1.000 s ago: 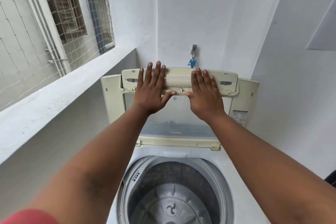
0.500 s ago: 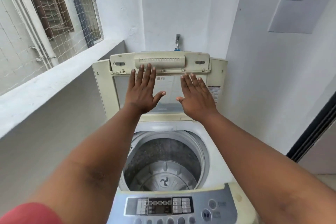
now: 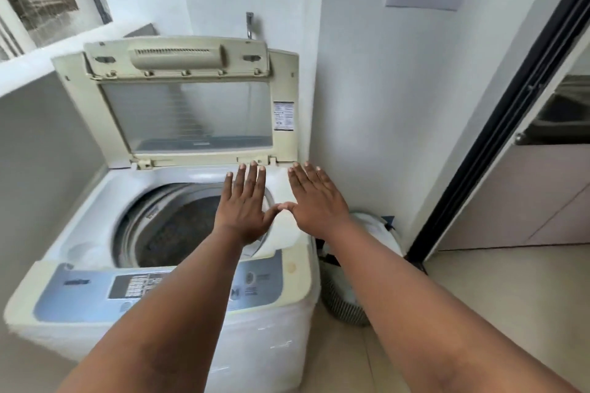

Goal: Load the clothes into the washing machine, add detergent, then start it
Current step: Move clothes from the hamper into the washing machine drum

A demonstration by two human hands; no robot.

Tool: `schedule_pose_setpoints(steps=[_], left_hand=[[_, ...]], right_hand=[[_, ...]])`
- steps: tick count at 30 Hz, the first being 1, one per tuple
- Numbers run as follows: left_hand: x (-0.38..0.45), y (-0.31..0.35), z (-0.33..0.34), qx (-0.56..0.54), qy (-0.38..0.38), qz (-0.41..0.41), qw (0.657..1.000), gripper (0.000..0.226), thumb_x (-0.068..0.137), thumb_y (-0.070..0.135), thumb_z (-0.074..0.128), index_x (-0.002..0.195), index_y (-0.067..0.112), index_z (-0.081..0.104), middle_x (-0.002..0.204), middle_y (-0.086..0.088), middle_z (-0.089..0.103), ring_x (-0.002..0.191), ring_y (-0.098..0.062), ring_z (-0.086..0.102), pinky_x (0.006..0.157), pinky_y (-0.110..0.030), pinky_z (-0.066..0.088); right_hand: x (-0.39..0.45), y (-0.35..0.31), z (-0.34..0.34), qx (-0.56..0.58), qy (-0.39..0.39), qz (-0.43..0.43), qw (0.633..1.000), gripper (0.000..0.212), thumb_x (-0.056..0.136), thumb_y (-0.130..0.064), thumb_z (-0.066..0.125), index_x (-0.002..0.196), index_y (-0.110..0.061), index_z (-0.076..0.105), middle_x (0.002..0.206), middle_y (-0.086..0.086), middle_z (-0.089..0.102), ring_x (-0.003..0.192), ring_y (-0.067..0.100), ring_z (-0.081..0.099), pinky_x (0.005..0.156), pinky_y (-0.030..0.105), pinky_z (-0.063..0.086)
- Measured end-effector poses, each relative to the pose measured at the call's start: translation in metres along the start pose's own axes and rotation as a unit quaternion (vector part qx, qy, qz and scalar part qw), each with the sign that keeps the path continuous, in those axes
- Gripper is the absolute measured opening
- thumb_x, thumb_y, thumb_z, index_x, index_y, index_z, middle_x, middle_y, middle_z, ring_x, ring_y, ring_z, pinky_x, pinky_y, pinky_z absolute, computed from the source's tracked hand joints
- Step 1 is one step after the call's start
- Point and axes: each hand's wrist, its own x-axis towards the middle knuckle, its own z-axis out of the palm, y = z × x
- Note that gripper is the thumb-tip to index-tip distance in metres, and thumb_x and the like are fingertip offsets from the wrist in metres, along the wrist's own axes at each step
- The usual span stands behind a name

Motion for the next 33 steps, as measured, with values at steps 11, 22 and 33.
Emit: schedule_pose_setpoints(steps=[11,22,33], left_hand=[[0.069,0.111,0.044,-0.017,-0.022,0.087,0.996,0.087,0.089,0.07,0.005,0.151,0.012,-0.013,0.159,-0.01,-0.018,0.147,-0.025,-0.019,0.118,-0.044,-0.013],[0.132,0.208,0.118,0.016,-0.105,0.142,0.984,0.085,0.093,0.067,0.016,0.151,0.012,-0.011,0.16,-0.01,-0.014,0.147,-0.026,-0.016,0.119,-0.043,-0.013],[0.176,0.295,0.211,-0.042,-0.241,0.049,0.968,0.094,0.078,0.074,-0.007,0.148,0.013,-0.019,0.158,-0.007,-0.021,0.145,-0.025,-0.022,0.118,-0.042,-0.015]], right_hand=[[-0.03,0.117,0.055,0.025,-0.068,0.101,0.992,0.07,0.101,-0.052,0.018,0.153,-0.011,-0.005,0.162,0.004,-0.008,0.148,0.019,-0.013,0.12,0.036,-0.009],[-0.041,0.244,0.133,0.085,-0.152,0.142,0.974,0.07,0.101,-0.05,0.021,0.153,-0.01,-0.004,0.162,0.006,-0.007,0.148,0.021,-0.011,0.121,0.038,-0.005],[-0.024,0.376,0.271,0.184,-0.264,0.144,0.936,0.064,0.102,-0.041,0.027,0.154,-0.009,0.006,0.162,0.008,0.005,0.149,0.024,0.003,0.121,0.039,0.01]])
